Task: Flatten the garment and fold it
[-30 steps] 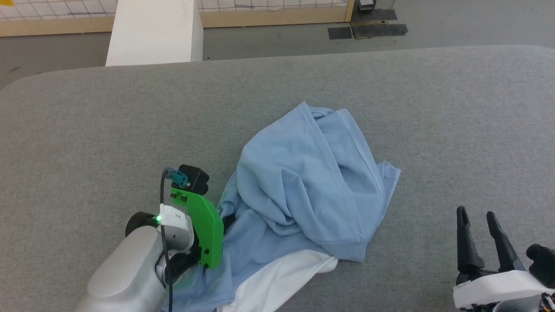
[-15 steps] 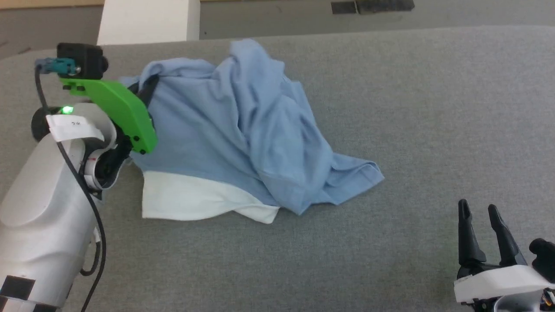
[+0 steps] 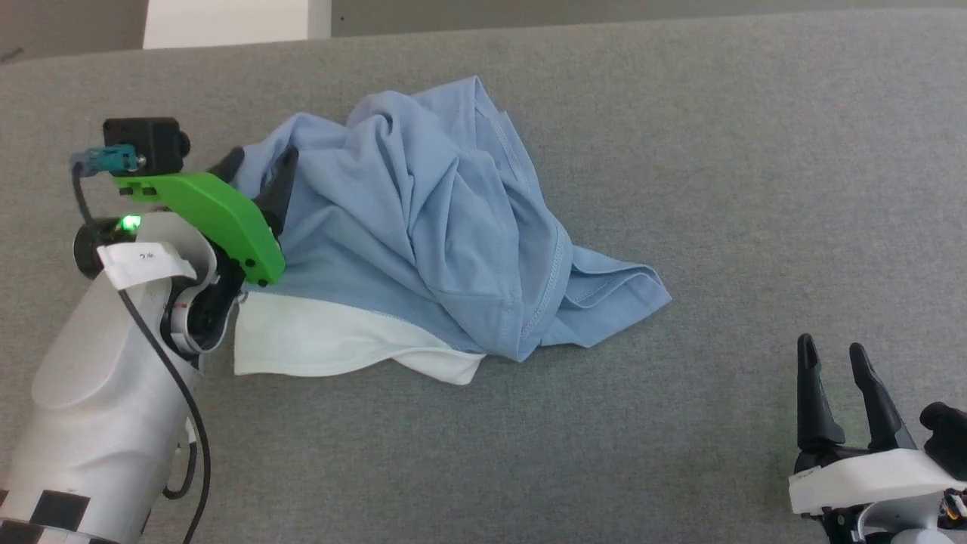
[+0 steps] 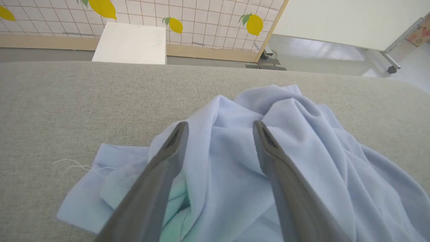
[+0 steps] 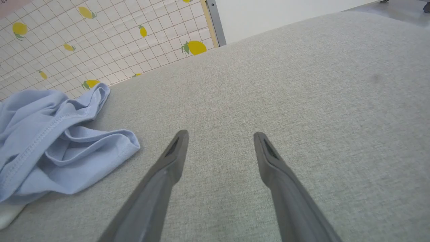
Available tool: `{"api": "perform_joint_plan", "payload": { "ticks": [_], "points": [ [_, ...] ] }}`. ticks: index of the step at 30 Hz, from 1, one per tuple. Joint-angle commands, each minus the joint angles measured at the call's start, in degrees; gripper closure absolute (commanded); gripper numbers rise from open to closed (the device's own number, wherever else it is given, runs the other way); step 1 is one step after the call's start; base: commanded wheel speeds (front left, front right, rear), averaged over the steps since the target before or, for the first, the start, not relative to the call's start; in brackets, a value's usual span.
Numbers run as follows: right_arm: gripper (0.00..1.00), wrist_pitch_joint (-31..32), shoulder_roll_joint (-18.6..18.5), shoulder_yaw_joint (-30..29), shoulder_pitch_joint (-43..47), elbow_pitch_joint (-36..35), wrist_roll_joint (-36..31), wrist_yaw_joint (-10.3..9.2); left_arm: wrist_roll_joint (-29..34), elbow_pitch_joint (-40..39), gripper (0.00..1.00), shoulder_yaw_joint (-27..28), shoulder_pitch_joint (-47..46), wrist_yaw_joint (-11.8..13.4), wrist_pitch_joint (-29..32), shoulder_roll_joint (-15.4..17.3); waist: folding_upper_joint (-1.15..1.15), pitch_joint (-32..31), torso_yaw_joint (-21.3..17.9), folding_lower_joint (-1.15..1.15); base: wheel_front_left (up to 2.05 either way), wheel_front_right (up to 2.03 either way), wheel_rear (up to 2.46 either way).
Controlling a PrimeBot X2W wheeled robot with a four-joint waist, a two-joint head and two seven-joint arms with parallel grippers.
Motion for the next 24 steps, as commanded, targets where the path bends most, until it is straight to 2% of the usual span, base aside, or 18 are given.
{"api": "perform_joint_plan", "payload": {
  "ticks": [1,6,14,17,19,21,24],
  "points": [
    [0.00,0.1,0.0,0.1,-0.3,0.1,-0.5,-0.08,0.3,-1.4,0.00,0.6,-0.4,-0.4,-2.0,0.1,0.00,-2.6,1.6,-0.01,0.00,0.00,0.00],
    [0.00,0.7,0.0,0.1,1.4,0.3,-0.7,-0.08,1.7,-8.1,0.00,1.6,3.5,0.5,-8.3,0.7,0.00,-6.6,3.3,-0.01,0.00,0.00,0.00],
    [0.00,1.7,0.0,0.2,4.3,-0.3,-0.5,-0.08,8.5,-23.8,0.00,1.9,18.3,6.3,-21.6,1.2,0.00,-10.8,4.9,-0.01,0.00,0.00,0.00],
    [0.00,1.9,0.0,0.5,4.8,-0.6,-0.3,-0.08,11.3,-29.0,0.00,3.8,25.6,10.2,-23.5,-0.4,0.00,-11.5,4.9,-0.01,0.00,0.00,0.00],
    [0.00,1.9,0.0,0.6,5.1,-0.7,-0.3,-0.08,12.8,-33.0,0.00,6.3,30.3,11.9,-23.8,-2.9,0.00,-11.6,4.9,-0.01,0.00,0.00,0.00],
    [0.00,1.9,0.0,0.7,5.4,-0.9,-0.1,-0.08,16.0,-36.4,0.00,8.1,35.0,12.3,-23.8,-5.1,0.00,-11.7,4.9,-0.01,0.00,0.00,0.00],
    [0.00,1.9,0.0,1.0,5.5,-0.9,0.0,-0.08,18.2,-38.2,0.00,9.9,42.1,11.2,-23.8,-8.9,0.00,-11.8,4.8,-0.01,0.00,0.00,0.00]
  ]
}}
